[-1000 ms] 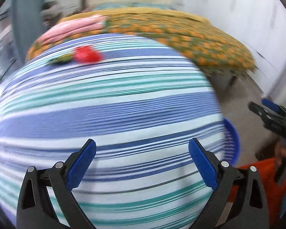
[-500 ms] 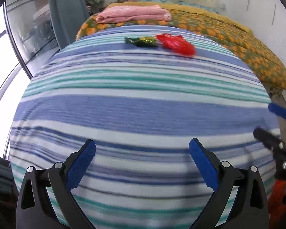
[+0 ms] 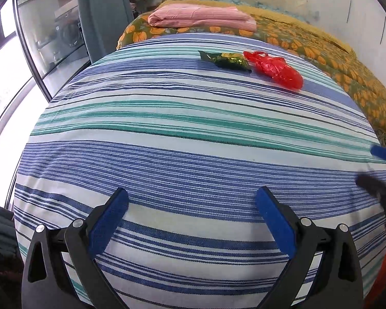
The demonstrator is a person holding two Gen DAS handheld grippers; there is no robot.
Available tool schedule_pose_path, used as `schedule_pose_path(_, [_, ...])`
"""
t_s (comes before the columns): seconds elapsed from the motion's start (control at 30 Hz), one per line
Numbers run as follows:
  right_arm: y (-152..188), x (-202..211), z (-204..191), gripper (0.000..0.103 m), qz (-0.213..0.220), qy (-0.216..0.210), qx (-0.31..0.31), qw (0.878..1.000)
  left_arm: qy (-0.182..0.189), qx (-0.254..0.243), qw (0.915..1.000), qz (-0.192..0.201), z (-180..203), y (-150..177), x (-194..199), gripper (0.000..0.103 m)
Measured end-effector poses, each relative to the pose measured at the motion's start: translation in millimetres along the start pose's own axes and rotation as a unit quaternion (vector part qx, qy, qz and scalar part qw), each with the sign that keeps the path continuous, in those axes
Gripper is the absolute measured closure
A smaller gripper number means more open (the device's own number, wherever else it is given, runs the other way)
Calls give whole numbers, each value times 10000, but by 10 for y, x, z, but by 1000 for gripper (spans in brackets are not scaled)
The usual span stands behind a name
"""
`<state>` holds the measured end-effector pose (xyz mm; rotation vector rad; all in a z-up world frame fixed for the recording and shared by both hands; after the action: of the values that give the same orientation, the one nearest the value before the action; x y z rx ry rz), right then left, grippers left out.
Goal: Collect trash
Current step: 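Move both tools back over the striped table, then grasp the red plastic bag with the right tool while the left tool grasps the green cracker packet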
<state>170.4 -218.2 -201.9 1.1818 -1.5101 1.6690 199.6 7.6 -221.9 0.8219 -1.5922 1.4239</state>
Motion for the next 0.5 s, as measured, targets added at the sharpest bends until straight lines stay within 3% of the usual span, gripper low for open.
schedule_pose_path(0.27, [-791, -509, 6, 14, -418, -175, -93, 9989, 28, 14, 10000, -8, -2, 2, -3, 4])
schedule_pose_path(0.5, [-1355, -752, -63, 15, -86, 12, 68, 9999, 27, 13, 10000, -6, 0, 7, 0, 4])
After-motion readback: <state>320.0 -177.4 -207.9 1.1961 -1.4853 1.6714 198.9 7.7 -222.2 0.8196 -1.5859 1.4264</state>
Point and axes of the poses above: each gripper's, at about its wrist camera, not at the fingertips, and x roughly against the way its jaws point, z to its right, y to its underside, the point moved 10 cm from there along -x, roughly the way its jaws point, and after that the axes turned 8 degrees about -z, right-handed, at the moved point
